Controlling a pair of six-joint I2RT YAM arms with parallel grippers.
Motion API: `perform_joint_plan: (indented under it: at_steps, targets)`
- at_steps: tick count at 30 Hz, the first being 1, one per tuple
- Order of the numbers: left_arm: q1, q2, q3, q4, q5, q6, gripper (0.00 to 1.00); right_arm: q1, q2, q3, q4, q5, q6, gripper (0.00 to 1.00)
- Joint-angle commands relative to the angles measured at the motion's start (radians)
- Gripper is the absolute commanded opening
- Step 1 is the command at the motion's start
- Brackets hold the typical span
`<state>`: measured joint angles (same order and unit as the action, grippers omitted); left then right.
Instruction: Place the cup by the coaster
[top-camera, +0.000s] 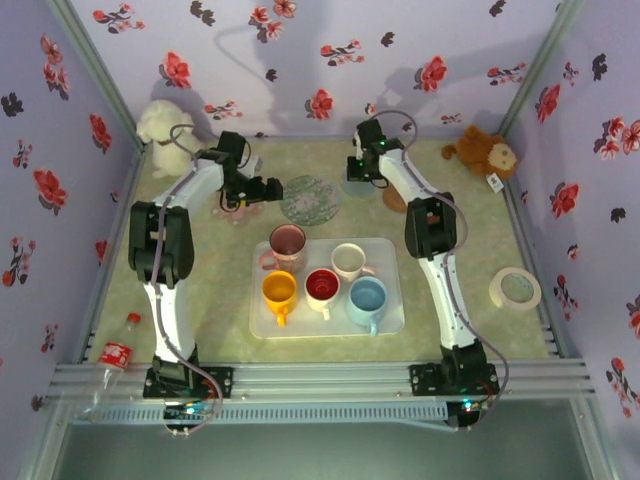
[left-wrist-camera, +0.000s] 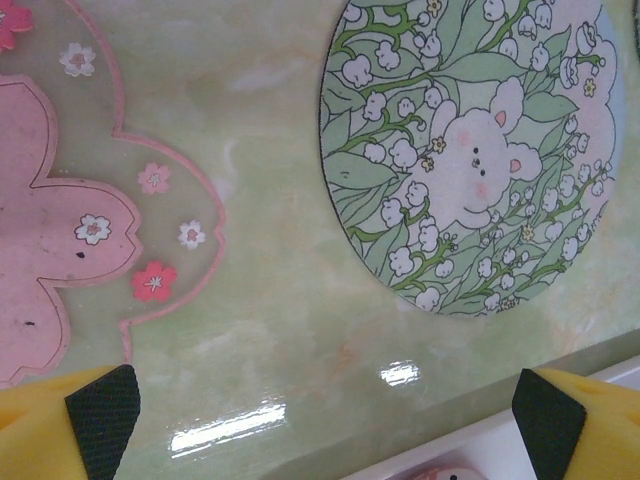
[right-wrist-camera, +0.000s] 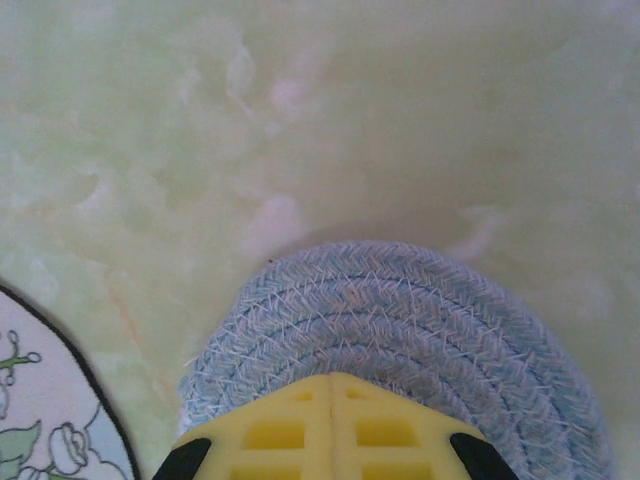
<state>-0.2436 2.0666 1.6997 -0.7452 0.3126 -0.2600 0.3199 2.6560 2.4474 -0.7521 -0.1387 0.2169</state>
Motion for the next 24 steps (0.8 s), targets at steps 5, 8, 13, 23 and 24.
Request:
perform_joint_plan:
  at_steps: [5, 8, 13, 23, 24]
  targets:
    - [0.005, -0.044, -0.013, -0.006, -0.016, -0.007, 0.99, 0.026, 0.015, -0.022, -0.135, 0.033, -0.011, 0.0]
    - [0.005, -0.044, -0.013, -0.006, -0.015, -0.007, 0.99, 0.041, -0.02, -0.083, -0.157, 0.055, -0.038, 0.0]
    - [0.005, -0.044, -0.015, -0.005, -0.015, -0.009, 0.99, 0.05, -0.096, -0.193, -0.162, 0.073, -0.053, 0.0]
    - [0.005, -0.046, -0.014, 0.0, -0.012, -0.008, 0.99, 0.062, -0.223, -0.364, -0.134, 0.089, -0.05, 0.0]
    - [0.005, -0.048, -0.012, 0.0, -0.012, -0.008, 0.99, 0.064, -0.227, -0.369, -0.134, 0.096, -0.05, 0.0]
